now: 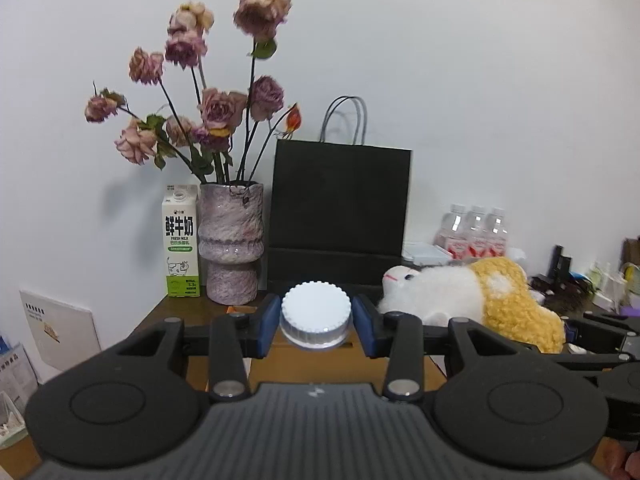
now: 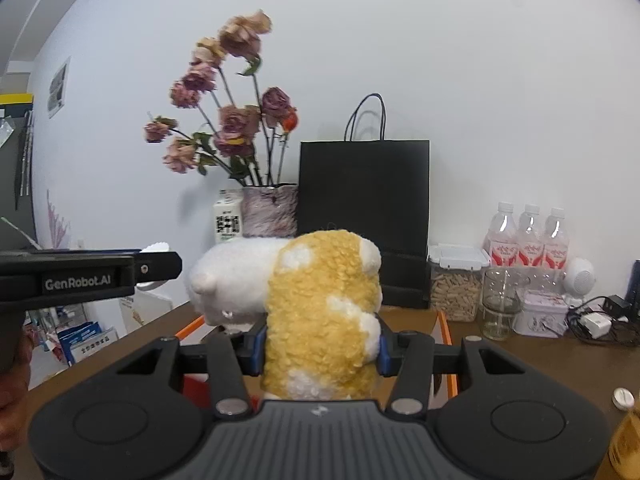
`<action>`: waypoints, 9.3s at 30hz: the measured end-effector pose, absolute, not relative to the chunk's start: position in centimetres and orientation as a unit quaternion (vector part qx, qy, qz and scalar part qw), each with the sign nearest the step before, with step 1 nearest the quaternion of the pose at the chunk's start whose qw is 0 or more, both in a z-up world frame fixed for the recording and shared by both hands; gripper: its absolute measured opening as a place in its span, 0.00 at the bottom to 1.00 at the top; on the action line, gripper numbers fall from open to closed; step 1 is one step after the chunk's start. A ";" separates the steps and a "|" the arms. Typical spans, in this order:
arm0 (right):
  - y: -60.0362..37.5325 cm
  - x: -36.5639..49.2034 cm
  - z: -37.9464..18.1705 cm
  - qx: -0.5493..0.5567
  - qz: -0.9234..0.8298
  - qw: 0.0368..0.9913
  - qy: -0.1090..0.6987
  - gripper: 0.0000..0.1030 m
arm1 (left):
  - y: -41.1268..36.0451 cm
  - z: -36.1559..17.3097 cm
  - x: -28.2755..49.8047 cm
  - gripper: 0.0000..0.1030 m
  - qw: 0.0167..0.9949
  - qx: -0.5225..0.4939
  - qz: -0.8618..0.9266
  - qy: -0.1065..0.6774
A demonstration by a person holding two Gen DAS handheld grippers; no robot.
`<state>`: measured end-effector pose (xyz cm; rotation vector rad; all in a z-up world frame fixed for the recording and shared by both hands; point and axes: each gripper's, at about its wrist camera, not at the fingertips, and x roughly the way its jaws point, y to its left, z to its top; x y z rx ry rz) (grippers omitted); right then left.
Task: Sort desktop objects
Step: 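Carry the plush toy and bottle cap into the red box and release both, then lift both grippers out of the box and return toward the table, then grasp the red-and-green flower brooch with the right gripper while the left grasps the navy case, then carry the brooch and navy case into the red box and release both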
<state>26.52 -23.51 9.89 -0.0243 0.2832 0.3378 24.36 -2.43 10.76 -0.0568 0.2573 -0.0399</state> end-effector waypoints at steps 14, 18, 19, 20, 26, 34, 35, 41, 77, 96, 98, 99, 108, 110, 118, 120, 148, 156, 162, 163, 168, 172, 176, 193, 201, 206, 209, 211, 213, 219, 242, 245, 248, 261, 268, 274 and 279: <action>-24.1 41.2 6.2 0.016 0.133 0.960 0.245 0.46 | -1.9 5.4 38.5 0.40 0.973 -0.028 0.049 0.224; -24.9 42.6 5.5 0.043 0.137 0.953 0.267 0.46 | -1.4 3.5 40.3 0.40 0.960 -0.037 0.041 0.274; -25.0 42.8 5.3 0.044 0.134 0.951 0.274 0.46 | -1.2 3.1 40.6 0.40 0.957 -0.044 0.035 0.285; -25.0 43.0 5.2 0.045 0.133 0.949 0.281 0.46 | -1.0 2.7 40.9 0.40 0.953 -0.049 0.033 0.297; -24.6 43.0 4.8 0.038 0.139 0.942 0.302 0.51 | -1.4 2.2 40.5 0.40 0.953 -0.034 0.037 0.299; -24.7 42.9 4.7 0.042 0.127 0.940 0.313 0.97 | -2.2 3.1 39.7 1.00 0.961 -0.020 0.040 0.273; -24.7 42.9 4.7 0.041 0.126 0.940 0.314 1.00 | -2.3 3.3 39.5 1.00 0.962 -0.019 0.041 0.271; -24.5 42.6 4.9 0.029 0.123 0.942 0.312 1.00 | -2.1 3.9 39.3 1.00 0.964 -0.025 0.047 0.262; -25.7 23.7 15.7 0.016 0.169 0.984 0.061 1.00 | -1.2 13.7 22.6 1.00 0.998 -0.045 0.007 0.039; -26.5 16.0 16.2 -0.005 0.154 0.985 0.082 1.00 | -1.5 16.0 15.1 1.00 0.999 -0.024 -0.016 0.030; -26.5 14.9 15.6 -0.006 0.154 0.984 0.089 1.00 | -1.1 15.5 14.0 1.00 0.999 -0.022 -0.015 0.034; -26.5 14.5 15.3 -0.006 0.153 0.984 0.092 1.00 | -0.9 15.2 13.4 1.00 0.999 -0.020 -0.014 0.037; -25.9 10.6 12.3 -0.006 0.159 0.979 0.128 1.00 | 0.4 12.3 8.7 1.00 0.998 -0.009 -0.012 0.067; -25.6 10.0 11.5 -0.005 0.160 0.977 0.137 1.00 | 0.6 11.5 7.9 1.00 0.997 -0.006 -0.011 0.078; -24.0 7.7 7.3 -0.011 0.174 0.966 0.189 1.00 | 2.2 7.9 5.6 1.00 0.992 -0.008 0.000 0.127; -23.5 7.4 6.1 -0.019 0.176 0.963 0.205 1.00 | 2.7 6.7 5.3 1.00 0.990 -0.009 0.005 0.143; -18.3 7.9 -1.4 -0.048 0.227 0.927 0.295 0.46 | 6.2 -1.3 5.2 1.00 0.963 -0.026 0.021 0.269; -19.1 7.8 -0.8 -0.035 0.236 0.931 0.278 0.41 | 5.0 -1.2 5.9 1.00 0.963 -0.017 0.007 0.269; -20.4 7.6 0.0 -0.019 0.231 0.938 0.257 0.41 | 3.7 -0.8 6.9 1.00 0.964 -0.006 -0.004 0.267; -20.7 7.7 0.2 -0.018 0.228 0.940 0.255 0.41 | 3.4 -0.7 7.1 1.00 0.964 -0.002 -0.005 0.266; -21.9 8.1 1.1 -0.014 0.212 0.948 0.239 0.41 | 2.3 -0.2 8.6 1.00 0.963 0.009 -0.012 0.268; -23.1 8.9 1.5 -0.007 0.195 0.954 0.228 0.41 | 1.8 0.0 10.3 0.99 0.960 0.013 -0.006 0.279; -24.1 9.9 1.7 0.001 0.181 0.958 0.224 0.41 | 1.4 -0.3 12.3 0.96 0.956 0.005 -0.008 0.295; -25.2 12.1 1.1 0.005 0.176 0.957 0.230 0.41 | 0.7 -3.1 17.5 0.70 0.933 -0.020 0.001 0.360; -25.4 12.2 1.6 0.007 0.176 0.960 0.219 0.41 | 0.9 -2.7 16.9 0.63 0.938 -0.031 -0.010 0.346; -25.5 12.3 2.2 0.005 0.178 0.962 0.208 0.41 | 1.2 -1.5 15.8 0.63 0.948 -0.037 -0.014 0.316; -25.2 12.6 2.8 0.001 0.179 0.964 0.198 0.41 | 1.2 -0.2 15.1 0.63 0.956 -0.035 -0.016 0.292; -25.0 12.8 3.3 -0.002 0.181 0.965 0.190 0.41 | 1.1 0.7 14.9 0.63 0.960 -0.038 -0.020 0.276; -24.7 13.1 3.8 -0.004 0.184 0.966 0.182 0.41 | 1.1 1.6 14.8 0.63 0.964 -0.038 -0.028 0.262; -23.3 14.8 5.7 -0.012 0.194 0.968 0.157 0.41 | 0.5 4.3 15.9 0.63 0.972 -0.044 -0.040 0.229; -20.2 28.9 12.4 0.004 0.191 0.976 0.101 0.41 | -0.6 10.5 27.6 0.63 0.985 -0.071 -0.036 0.151; -20.2 30.9 11.9 0.017 0.181 0.978 0.106 0.41 | -0.8 10.0 29.4 0.63 0.986 -0.074 -0.025 0.150; -20.2 33.1 11.1 0.030 0.176 0.976 0.121 0.41 | -0.7 9.2 31.5 0.63 0.984 -0.079 -0.019 0.160; -19.6 37.2 6.4 0.022 0.155 0.967 0.201 0.40 | -1.7 3.3 36.4 0.63 0.968 -0.026 -0.001 0.248; -19.5 37.4 5.9 0.014 0.140 0.967 0.213 0.41 | -1.8 2.7 36.5 0.63 0.968 -0.018 0.008 0.252; -19.5 38.0 5.5 0.009 0.125 0.965 0.230 0.60 | -1.8 2.3 36.7 0.64 0.968 -0.014 0.013 0.251; -20.1 38.4 5.5 0.015 0.098 0.966 0.238 0.93 | -1.7 2.7 36.4 0.85 0.971 -0.006 0.042 0.234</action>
